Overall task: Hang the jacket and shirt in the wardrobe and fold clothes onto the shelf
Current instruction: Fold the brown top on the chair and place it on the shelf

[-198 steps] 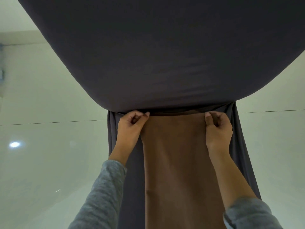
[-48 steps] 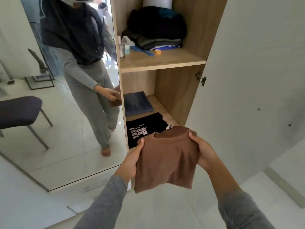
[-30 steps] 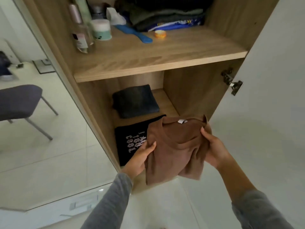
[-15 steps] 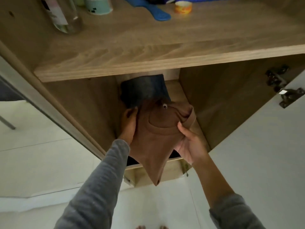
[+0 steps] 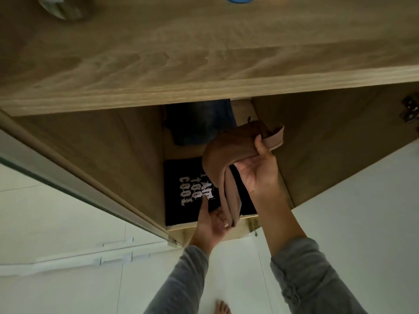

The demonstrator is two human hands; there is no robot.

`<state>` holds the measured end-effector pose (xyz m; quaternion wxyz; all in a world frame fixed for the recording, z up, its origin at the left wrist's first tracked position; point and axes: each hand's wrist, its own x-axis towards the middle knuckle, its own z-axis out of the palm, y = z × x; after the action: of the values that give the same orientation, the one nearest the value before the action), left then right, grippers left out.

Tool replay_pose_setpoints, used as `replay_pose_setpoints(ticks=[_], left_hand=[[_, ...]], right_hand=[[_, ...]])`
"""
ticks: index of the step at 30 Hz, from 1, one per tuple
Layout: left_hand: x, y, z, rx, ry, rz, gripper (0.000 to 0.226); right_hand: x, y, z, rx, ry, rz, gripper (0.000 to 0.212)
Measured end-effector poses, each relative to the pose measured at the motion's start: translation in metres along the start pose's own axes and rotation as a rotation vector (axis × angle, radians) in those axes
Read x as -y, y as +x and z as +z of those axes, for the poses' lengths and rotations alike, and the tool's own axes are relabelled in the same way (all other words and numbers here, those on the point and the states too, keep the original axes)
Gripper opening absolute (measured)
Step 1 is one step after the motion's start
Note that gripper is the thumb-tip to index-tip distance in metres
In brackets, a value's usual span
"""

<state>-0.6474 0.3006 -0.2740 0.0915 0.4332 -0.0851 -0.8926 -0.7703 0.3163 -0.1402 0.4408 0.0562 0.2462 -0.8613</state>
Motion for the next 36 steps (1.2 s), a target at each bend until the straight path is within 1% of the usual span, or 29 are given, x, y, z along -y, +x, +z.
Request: replay_pose_setpoints(ticks=[2,4,5,7,9,10,12,14,15,18,19,20,22,23,24,25,27,29,30,31,32,34,36], left_hand=[[-0.01,-0.002,0.006,0.052,-0.024,-0.015,0.059],[-0.019,-0.005,0.005,0.091,-0.043,-0.075,0.045],[-0.021,-0.006,0.004,0.085,-0.024,-0.109,0.046],[-0.019,-0.004,-0.003,0.072,0.028,-0.183,0.053],[-0.021,-0.004,-0.008,0.072,0.052,-0.211,0.044],[-0.025,-0.004,-0.01,0.056,0.066,-0.182,0.036],[-0.038,-0.008,-0.011,0.022,0.07,-0.096,0.03],[-0.058,-0.014,-0.008,-0.033,0.021,-0.021,0.028],[-0.071,-0.02,-0.004,-0.064,0.006,0.045,0.027],[-0.11,-0.025,0.007,-0.137,-0.03,0.337,0.03],[-0.121,-0.025,0.012,-0.14,-0.038,0.453,0.031],[-0.129,-0.024,0.017,-0.123,-0.035,0.564,0.034],[-0.136,-0.019,0.022,-0.119,-0.004,0.74,0.035],[-0.133,-0.017,0.021,-0.167,0.018,0.796,0.033],[-0.127,-0.013,0.016,-0.236,0.05,0.829,0.032],[-0.118,-0.004,0.003,-0.316,0.103,0.841,0.033],[-0.092,0.02,-0.036,-0.471,0.262,0.78,0.043],[-0.065,0.042,-0.075,-0.664,0.518,0.607,0.045],[-0.052,0.052,-0.093,-0.735,0.613,0.535,0.041],[-0.042,0.059,-0.107,-0.762,0.655,0.515,0.038],[-0.035,0.06,-0.113,-0.755,0.643,0.525,0.036],[-0.031,0.055,-0.11,-0.719,0.575,0.557,0.028],[-0.033,0.051,-0.103,-0.728,0.56,0.564,0.026]], right_hand=[[0.002,0.003,-0.001,0.02,0.012,-0.017,0.047],[0.003,0.005,-0.003,0.039,-0.004,-0.026,0.042],[0.004,0.006,-0.004,0.043,-0.004,-0.025,0.04],[0.005,0.009,-0.007,0.032,0.002,-0.035,0.046],[0.007,0.013,-0.01,0.029,-0.002,-0.047,0.05],[0.009,0.014,-0.01,0.028,-0.016,-0.049,0.048],[0.012,0.015,-0.01,0.029,-0.033,-0.042,0.048],[0.014,0.016,-0.009,0.024,-0.032,-0.042,0.056],[0.015,0.017,-0.009,0.029,-0.026,-0.048,0.063],[0.019,0.023,-0.01,0.037,0.034,-0.083,0.091],[0.018,0.024,-0.01,0.039,0.039,-0.09,0.09],[0.017,0.023,-0.011,0.039,0.038,-0.095,0.078],[0.013,0.02,-0.025,0.017,0.043,-0.088,0.043],[0.009,0.017,-0.037,0.001,0.052,-0.077,0.034],[0.006,0.013,-0.05,-0.026,0.046,-0.067,0.032],[0.001,0.013,-0.068,-0.08,0.013,-0.058,0.032],[-0.014,0.012,-0.111,-0.285,-0.131,0.007,0.035],[-0.029,0.009,-0.149,-0.519,-0.293,0.118,0.041],[-0.036,0.008,-0.166,-0.567,-0.351,0.151,0.044],[-0.041,0.008,-0.179,-0.583,-0.387,0.163,0.045],[-0.043,0.008,-0.187,-0.577,-0.398,0.165,0.046],[-0.042,0.011,-0.192,-0.556,-0.387,0.157,0.048],[-0.038,0.015,-0.189,-0.548,-0.386,0.166,0.049]])
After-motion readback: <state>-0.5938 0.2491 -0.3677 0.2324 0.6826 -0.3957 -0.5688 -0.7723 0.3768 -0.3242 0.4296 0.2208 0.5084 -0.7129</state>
